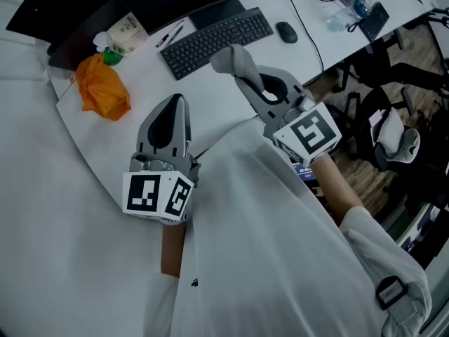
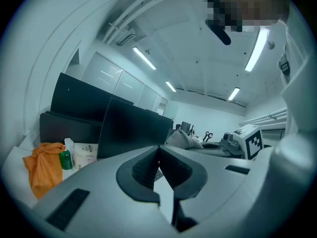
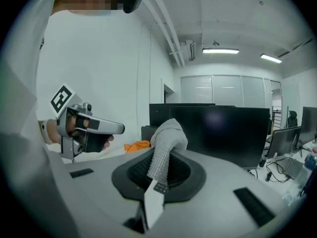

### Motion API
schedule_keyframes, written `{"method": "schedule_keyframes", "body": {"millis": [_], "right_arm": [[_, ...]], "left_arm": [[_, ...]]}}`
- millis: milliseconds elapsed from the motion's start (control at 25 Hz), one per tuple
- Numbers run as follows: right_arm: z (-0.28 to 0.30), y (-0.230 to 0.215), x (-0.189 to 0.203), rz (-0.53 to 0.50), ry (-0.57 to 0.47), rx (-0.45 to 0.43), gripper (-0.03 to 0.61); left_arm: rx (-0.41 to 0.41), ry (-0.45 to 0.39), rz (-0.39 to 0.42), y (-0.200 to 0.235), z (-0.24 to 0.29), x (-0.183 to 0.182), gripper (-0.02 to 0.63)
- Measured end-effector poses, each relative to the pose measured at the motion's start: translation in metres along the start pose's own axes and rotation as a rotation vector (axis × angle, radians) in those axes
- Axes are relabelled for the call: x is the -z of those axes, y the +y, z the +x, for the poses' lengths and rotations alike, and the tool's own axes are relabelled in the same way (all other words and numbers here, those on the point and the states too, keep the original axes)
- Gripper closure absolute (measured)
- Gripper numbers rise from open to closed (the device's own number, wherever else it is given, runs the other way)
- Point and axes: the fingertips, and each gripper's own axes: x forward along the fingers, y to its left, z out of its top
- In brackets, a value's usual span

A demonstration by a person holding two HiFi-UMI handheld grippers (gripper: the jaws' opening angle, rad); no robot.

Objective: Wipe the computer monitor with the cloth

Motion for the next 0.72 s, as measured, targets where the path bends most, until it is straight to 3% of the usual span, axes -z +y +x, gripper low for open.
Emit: {"method": "schedule_keyframes", "body": {"millis": [720], "right_arm": [[-0.021, 0.004, -0.004, 0.019, -0.004, -0.027, 0.552]], "left_arm": [[0.027, -0.01, -0.004, -0.017, 0.001, 0.002, 0.594]]}}
